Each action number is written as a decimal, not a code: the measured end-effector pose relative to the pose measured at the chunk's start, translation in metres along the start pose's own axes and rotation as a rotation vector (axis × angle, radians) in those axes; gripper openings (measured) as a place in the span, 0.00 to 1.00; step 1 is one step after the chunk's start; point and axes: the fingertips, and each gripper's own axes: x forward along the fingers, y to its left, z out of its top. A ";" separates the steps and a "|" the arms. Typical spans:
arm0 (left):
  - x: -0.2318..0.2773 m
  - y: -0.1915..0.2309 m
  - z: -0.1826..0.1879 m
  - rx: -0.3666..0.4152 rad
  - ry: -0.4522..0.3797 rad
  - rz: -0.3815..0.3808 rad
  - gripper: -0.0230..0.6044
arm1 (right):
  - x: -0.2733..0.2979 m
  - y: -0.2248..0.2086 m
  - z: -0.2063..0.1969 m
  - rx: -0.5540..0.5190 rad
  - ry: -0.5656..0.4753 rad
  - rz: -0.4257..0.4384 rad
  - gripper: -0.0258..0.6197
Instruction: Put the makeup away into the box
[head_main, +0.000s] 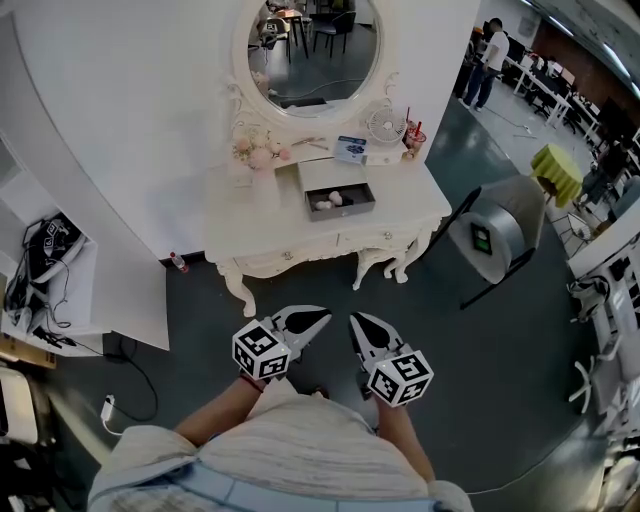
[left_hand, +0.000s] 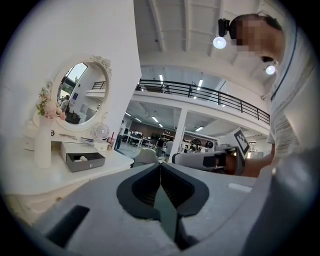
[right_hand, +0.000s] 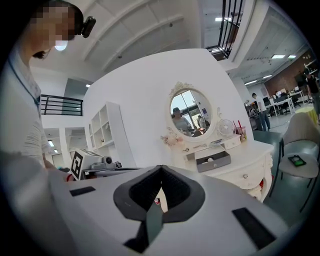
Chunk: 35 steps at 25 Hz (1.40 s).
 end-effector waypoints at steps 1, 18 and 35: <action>0.001 0.000 0.000 0.000 0.001 0.000 0.06 | 0.000 0.002 0.001 -0.007 -0.011 0.011 0.05; 0.030 0.003 0.009 0.001 0.012 -0.014 0.06 | 0.003 -0.024 0.013 0.021 -0.037 0.027 0.06; 0.110 0.108 0.035 -0.063 -0.027 -0.034 0.06 | 0.081 -0.117 0.045 0.033 -0.013 -0.019 0.06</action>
